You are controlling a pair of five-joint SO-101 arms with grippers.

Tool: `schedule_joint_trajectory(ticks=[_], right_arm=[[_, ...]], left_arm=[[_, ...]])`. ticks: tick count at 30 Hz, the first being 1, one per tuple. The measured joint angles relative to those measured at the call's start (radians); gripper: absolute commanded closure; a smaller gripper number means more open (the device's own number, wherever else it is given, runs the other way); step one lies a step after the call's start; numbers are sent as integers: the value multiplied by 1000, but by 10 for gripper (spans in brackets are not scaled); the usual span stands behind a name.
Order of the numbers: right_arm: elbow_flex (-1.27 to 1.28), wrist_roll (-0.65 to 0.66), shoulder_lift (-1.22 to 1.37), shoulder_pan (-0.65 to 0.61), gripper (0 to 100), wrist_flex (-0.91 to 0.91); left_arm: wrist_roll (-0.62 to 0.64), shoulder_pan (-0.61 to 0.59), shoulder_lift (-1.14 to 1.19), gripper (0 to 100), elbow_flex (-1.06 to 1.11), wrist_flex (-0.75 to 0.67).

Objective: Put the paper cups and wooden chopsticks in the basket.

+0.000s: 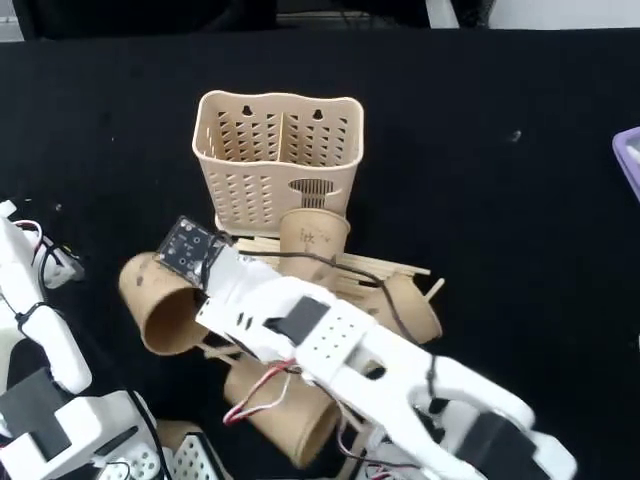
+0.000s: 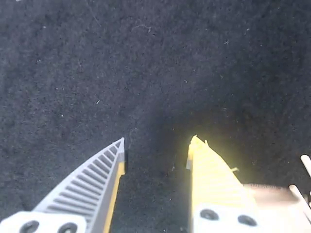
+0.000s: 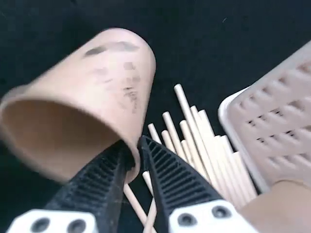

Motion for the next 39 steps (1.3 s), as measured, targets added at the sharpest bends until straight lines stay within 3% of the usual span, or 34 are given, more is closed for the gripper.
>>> schedule_joint_trajectory(ticks=[5,11,21,33,39], right_arm=[[0,38,-226,21,988,123],[-114,80,-448,183,988,330],[-618,75,-532,423,988,624],[-1195,-86,-5,601,988,865],[-1525,-97,284,687,988,1051]], left_arm=[[0,0,0,787,0,0],[0,0,0,787,0,0],[0,0,0,787,0,0],[0,0,0,787,5,0],[0,0,0,787,15,0]])
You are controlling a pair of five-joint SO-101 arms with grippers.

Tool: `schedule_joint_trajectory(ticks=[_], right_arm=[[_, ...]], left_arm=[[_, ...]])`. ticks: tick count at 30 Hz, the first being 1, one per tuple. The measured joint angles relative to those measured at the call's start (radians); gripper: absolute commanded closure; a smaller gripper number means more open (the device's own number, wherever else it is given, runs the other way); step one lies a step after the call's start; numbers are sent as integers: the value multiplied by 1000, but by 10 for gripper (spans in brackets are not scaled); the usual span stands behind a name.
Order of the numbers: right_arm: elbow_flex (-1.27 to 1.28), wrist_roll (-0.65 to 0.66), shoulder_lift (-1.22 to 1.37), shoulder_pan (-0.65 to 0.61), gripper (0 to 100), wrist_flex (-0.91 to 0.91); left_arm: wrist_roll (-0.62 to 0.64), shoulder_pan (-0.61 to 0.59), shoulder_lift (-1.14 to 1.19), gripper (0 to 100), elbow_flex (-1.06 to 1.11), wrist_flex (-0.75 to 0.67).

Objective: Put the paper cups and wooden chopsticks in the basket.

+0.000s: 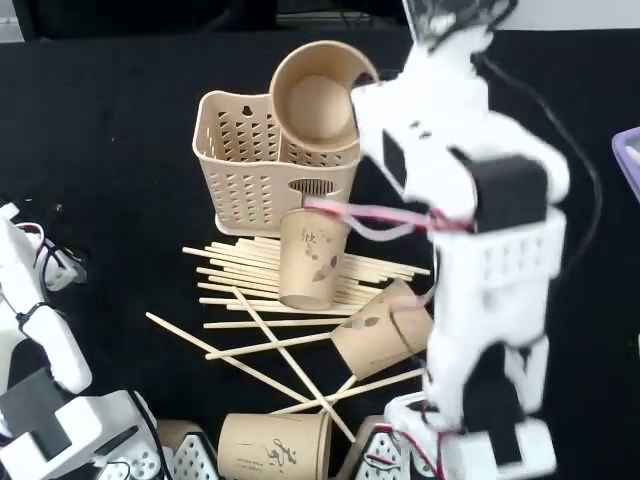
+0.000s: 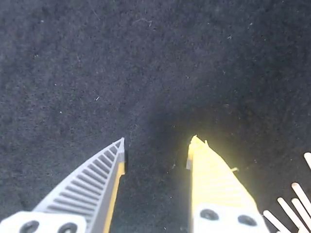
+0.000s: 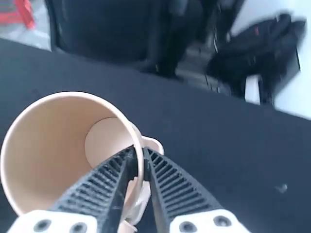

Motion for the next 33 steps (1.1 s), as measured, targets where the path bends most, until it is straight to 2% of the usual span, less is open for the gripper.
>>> schedule_joint_trajectory(ticks=[10,19,21,26,33], right_arm=[[-381,0,361,51,988,187],[-446,0,480,40,982,224],[-446,0,485,29,955,224],[-453,0,485,-2,795,226],[-486,0,485,-21,780,226]], left_arm=[[0,0,0,787,0,0],[0,0,0,787,0,0],[0,0,0,787,0,0],[0,0,0,787,0,0],[0,0,0,787,0,0]])
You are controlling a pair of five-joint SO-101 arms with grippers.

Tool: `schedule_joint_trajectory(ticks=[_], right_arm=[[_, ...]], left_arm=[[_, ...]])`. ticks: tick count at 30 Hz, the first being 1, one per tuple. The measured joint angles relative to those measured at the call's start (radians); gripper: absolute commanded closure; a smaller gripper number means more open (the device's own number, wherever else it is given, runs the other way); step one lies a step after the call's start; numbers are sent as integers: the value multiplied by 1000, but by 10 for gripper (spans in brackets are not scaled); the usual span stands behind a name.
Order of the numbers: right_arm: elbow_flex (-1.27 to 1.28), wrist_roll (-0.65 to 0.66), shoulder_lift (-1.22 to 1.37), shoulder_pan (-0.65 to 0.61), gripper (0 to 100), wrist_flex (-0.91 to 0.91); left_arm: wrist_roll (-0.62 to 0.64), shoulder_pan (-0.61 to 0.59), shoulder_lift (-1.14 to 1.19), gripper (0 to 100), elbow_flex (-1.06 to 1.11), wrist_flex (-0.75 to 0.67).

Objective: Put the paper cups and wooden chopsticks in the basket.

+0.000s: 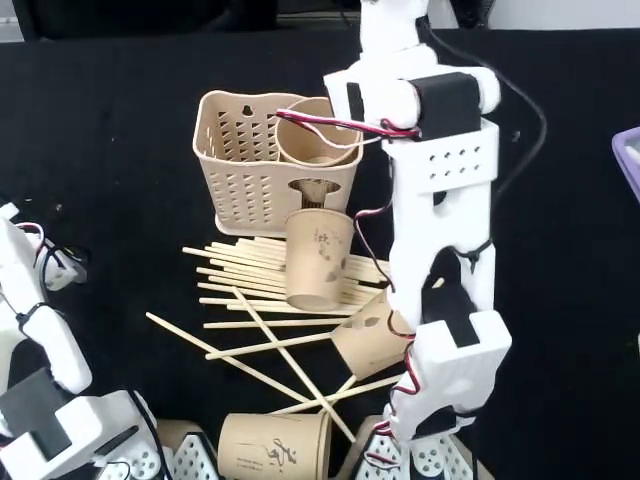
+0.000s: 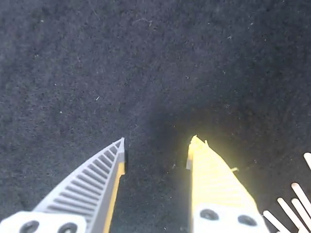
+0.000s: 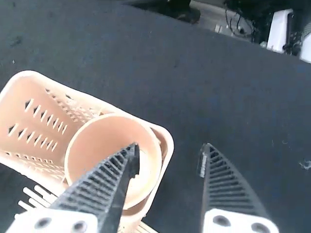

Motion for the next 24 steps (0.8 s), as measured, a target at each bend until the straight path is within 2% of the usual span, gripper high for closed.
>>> schedule_joint_trajectory(ticks=[4,8,12,15,18,24], right_arm=[[-12,0,-29,-2,799,5],[69,0,-167,-2,852,6],[295,2,-362,-2,849,6],[542,54,-532,-2,850,6],[825,166,-695,-2,850,0],[1393,540,-1005,-2,849,-130]], left_arm=[[0,0,0,787,0,0],[0,0,0,787,0,0],[0,0,0,787,0,0],[0,0,0,787,0,0],[0,0,0,787,0,0],[0,0,0,787,0,0]])
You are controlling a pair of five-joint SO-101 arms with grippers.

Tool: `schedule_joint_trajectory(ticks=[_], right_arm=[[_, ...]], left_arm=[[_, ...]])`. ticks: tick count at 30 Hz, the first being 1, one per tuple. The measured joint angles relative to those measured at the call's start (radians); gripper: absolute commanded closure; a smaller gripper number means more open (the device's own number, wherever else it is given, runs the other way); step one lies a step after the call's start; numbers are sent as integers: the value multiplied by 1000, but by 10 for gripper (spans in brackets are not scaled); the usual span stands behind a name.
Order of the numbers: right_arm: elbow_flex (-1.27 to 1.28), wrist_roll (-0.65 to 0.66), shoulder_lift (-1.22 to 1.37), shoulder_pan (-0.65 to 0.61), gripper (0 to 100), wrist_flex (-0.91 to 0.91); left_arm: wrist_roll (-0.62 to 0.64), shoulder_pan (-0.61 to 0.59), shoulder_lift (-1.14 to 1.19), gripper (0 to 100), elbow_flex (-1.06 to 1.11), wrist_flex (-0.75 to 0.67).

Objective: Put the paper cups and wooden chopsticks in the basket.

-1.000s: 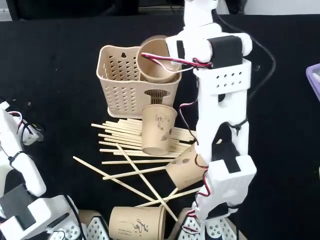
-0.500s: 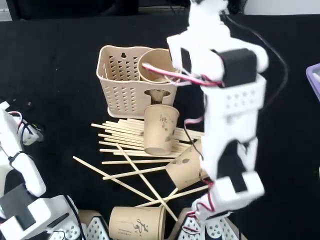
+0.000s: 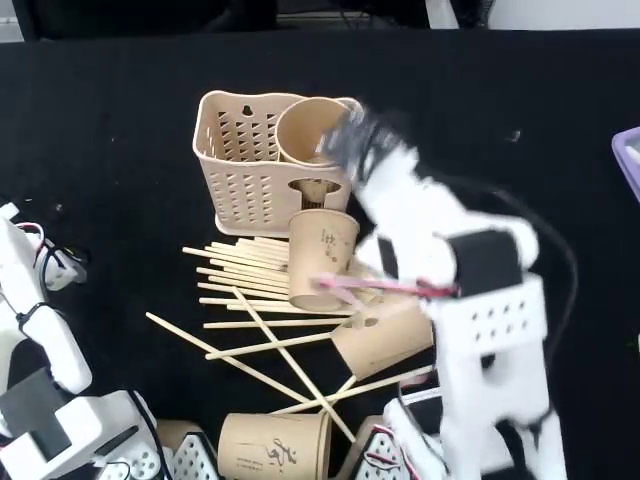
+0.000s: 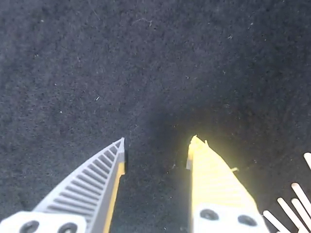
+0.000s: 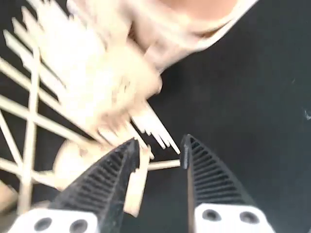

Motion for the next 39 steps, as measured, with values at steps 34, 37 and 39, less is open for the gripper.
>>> schedule_joint_trajectory(ticks=[34,37,39], right_arm=[[259,-57,229,201,759,-51],[245,11,290,201,793,-14],[242,92,321,203,835,26]], left_arm=[[0,29,-2,787,15,0],[0,29,-2,787,15,0],[0,29,-2,787,15,0]])
